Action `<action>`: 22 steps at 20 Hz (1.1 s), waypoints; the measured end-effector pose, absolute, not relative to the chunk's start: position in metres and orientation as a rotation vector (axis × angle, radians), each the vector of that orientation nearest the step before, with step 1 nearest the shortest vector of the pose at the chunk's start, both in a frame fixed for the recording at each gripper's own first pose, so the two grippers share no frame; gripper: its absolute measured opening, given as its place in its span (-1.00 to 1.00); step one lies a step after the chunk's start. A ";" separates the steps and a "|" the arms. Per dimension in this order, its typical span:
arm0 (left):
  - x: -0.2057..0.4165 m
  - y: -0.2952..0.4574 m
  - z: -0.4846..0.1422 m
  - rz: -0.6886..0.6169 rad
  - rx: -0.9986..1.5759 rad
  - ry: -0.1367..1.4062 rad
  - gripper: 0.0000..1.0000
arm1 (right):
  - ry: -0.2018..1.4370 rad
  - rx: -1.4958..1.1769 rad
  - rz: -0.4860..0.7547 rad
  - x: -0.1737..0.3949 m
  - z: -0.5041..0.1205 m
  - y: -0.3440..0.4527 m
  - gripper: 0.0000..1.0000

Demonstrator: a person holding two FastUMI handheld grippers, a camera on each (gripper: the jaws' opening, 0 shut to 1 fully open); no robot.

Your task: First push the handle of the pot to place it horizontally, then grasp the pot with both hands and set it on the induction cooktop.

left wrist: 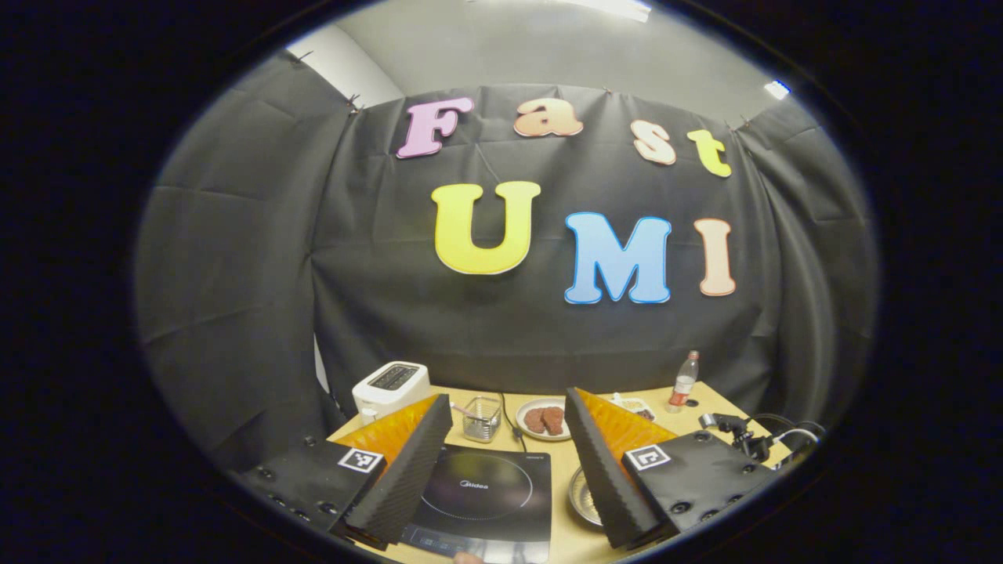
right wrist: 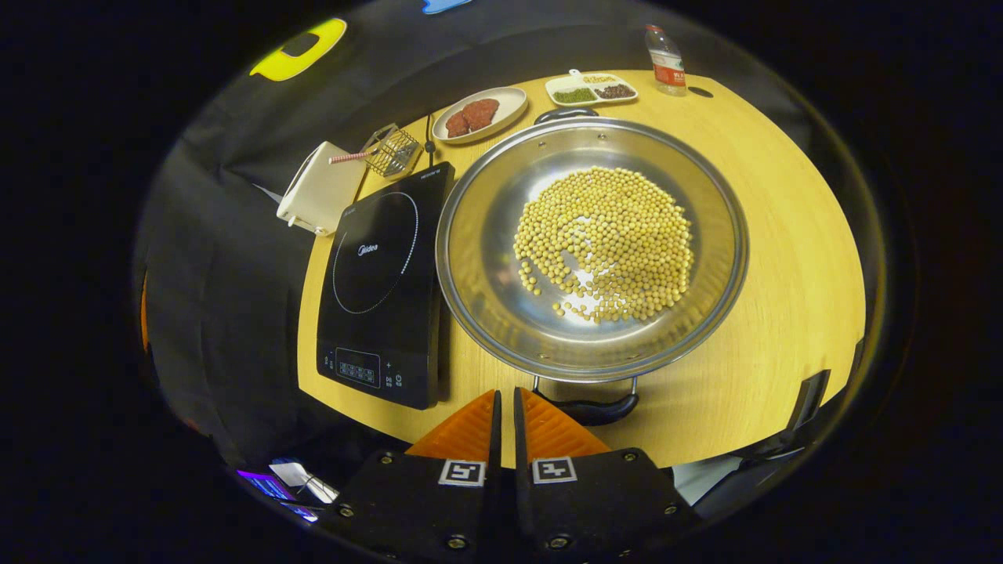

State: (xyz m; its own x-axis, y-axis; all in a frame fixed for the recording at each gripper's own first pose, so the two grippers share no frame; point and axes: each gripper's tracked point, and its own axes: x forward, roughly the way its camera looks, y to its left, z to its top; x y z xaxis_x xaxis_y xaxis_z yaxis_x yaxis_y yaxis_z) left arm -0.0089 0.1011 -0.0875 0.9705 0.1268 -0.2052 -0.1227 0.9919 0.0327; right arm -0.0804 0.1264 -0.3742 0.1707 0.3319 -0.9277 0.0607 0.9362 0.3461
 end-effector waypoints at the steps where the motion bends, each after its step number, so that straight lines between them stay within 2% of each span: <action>1: -0.011 0.103 -0.088 0.132 0.022 0.209 0.93 | 1.405 0.348 0.195 -0.080 -0.380 0.130 -0.84; 3: -0.013 0.107 -0.088 0.140 0.025 0.212 0.97 | 1.420 0.377 0.180 -0.079 -0.389 0.135 -0.84; 4: -0.015 0.109 -0.088 0.143 0.025 0.214 0.89 | 1.423 0.395 0.172 -0.077 -0.392 0.138 -0.84; 5: -0.017 0.109 -0.089 0.145 0.025 0.216 0.97 | 1.431 0.398 0.159 -0.077 -0.398 0.138 -0.84; 6: -0.017 0.110 -0.090 0.147 0.025 0.216 0.97 | 1.437 0.405 0.152 -0.078 -0.401 0.138 -0.84; 13: -0.015 0.105 -0.094 0.136 0.021 0.221 0.89 | 1.416 0.483 0.114 -0.074 -0.410 0.138 -0.85; 15: -0.012 0.101 -0.094 0.127 0.021 0.219 0.89 | 1.408 0.490 0.102 -0.074 -0.413 0.135 -0.89; 16: -0.012 0.099 -0.093 0.121 0.022 0.218 0.89 | 1.405 0.504 0.097 -0.073 -0.413 0.133 -0.99; 22: -0.009 0.087 -0.087 0.093 0.022 0.197 0.89 | 1.388 0.536 0.044 -0.073 -0.416 0.114 -0.98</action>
